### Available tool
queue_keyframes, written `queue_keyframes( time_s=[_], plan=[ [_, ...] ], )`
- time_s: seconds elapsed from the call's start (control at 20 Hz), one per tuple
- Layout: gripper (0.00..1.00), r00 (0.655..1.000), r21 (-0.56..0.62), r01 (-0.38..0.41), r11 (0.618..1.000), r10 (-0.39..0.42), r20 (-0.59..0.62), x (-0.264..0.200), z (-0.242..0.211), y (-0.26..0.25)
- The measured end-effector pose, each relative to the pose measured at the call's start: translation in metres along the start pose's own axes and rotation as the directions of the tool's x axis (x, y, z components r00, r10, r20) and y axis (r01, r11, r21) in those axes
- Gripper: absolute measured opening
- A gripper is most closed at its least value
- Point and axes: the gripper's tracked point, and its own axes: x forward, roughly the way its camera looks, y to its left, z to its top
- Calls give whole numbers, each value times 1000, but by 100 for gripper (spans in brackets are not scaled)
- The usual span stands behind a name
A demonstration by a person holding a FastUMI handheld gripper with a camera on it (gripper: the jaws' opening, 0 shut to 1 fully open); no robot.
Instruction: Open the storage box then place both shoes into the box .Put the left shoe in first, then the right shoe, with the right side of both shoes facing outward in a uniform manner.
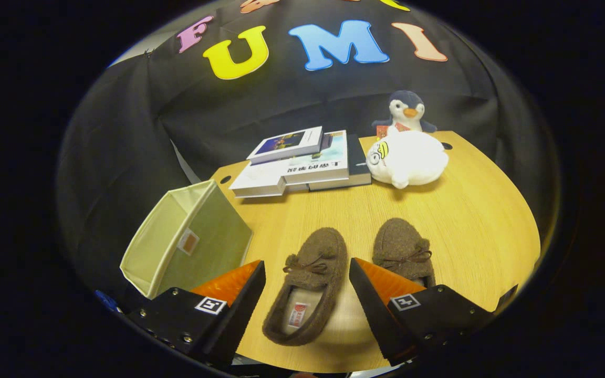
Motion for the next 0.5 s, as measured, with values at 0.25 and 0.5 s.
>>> queue_keyframes(
  time_s=[0.25,0.5],
  plan=[
    [98,994,-9,35,999,-36,-101,22,-37,-20],
    [90,984,11,59,998,-57,-171,41,-61,-33]
  ],
)
